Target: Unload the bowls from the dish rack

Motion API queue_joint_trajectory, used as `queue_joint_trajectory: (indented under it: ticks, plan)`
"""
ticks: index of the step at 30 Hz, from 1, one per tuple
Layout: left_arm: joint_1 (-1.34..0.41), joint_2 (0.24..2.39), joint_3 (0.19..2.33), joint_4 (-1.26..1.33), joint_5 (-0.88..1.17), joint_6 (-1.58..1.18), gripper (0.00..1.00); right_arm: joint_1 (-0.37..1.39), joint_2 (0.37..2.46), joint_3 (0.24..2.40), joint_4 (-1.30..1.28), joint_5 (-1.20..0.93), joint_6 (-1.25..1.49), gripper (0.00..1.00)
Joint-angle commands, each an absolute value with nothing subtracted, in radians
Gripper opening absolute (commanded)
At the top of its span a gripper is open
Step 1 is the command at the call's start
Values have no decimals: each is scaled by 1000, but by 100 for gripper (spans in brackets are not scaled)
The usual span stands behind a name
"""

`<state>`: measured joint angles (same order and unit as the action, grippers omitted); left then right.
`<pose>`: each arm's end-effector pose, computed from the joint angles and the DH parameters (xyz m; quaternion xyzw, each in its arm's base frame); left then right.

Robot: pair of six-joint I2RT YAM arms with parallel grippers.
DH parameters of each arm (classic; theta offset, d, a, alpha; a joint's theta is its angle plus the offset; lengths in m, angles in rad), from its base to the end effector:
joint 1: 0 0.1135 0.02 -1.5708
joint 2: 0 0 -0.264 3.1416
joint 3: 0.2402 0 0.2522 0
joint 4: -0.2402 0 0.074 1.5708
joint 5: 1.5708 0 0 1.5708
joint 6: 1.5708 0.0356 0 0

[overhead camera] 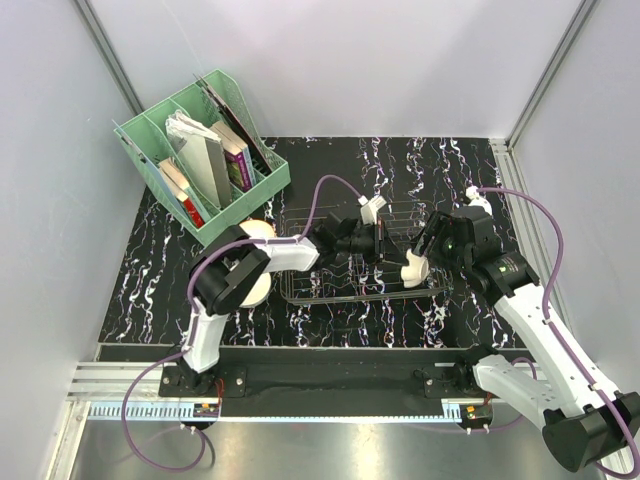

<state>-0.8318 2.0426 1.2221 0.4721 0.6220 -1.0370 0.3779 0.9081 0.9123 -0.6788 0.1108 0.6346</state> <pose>0.2862 -0.3449 0.1752 0.0948 0.7936 -0.5883 0.1231 0.1759 0.0656 0.3143 0.1390 0.8894 0.1661 0.4025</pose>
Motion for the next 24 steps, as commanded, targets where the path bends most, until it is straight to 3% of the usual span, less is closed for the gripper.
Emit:
queue_joint_trajectory:
  ticks: [1,24]
  plan:
    - [-831,1948,1249,422,578,-954,0,383,899,913,-684,146,656,70]
    - [-903,1960,1574,-314,338,-545,0,383,913,900,-713,186,655,70]
